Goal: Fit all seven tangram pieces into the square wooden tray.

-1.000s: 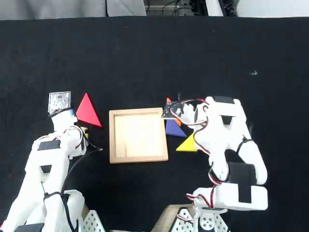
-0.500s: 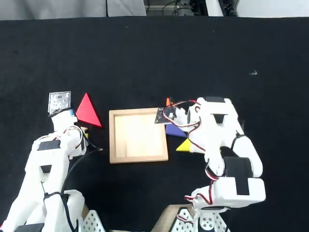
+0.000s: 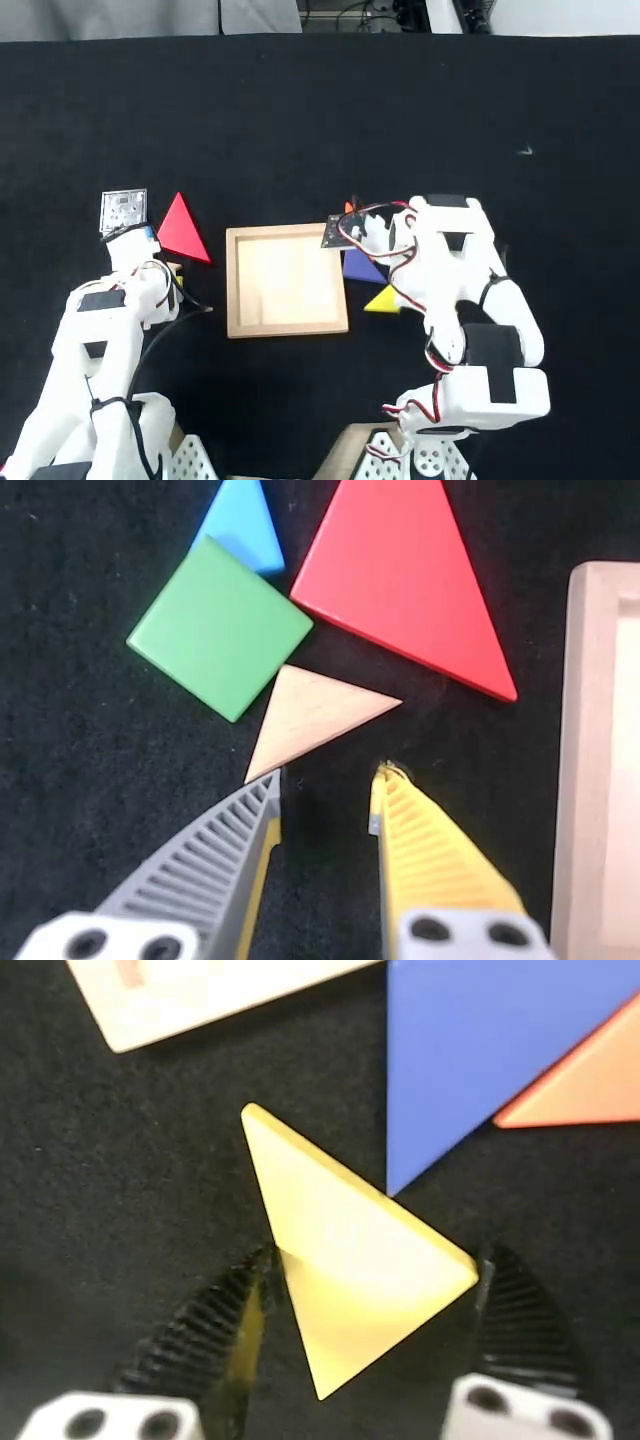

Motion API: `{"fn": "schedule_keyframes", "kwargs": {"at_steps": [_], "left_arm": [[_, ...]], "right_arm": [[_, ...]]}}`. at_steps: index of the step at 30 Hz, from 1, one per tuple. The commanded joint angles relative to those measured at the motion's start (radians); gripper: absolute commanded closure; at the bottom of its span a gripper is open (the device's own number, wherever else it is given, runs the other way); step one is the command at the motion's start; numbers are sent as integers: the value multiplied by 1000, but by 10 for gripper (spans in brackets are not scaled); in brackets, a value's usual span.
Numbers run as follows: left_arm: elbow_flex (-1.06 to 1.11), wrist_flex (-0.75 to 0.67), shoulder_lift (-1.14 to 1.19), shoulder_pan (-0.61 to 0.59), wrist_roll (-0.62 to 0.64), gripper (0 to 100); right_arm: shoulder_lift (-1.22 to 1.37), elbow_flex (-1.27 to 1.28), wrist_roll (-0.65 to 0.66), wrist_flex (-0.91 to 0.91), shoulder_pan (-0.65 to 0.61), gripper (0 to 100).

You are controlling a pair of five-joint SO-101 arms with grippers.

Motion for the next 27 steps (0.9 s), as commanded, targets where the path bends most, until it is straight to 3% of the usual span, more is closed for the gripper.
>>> {"fn": "schedule_keyframes", "kwargs": {"at_steps": [1,9,15,27], "left_arm": [[-58,-14,2,10,5,845],[-58,-14,2,8,5,845],[-58,-14,2,8,5,845],[-58,-14,2,8,5,845]], "right_arm": [[2,4,14,14,12,732],[-1,18,11,57,6,730],[1,18,14,57,43,613],[8,54,40,9,66,648]]}}
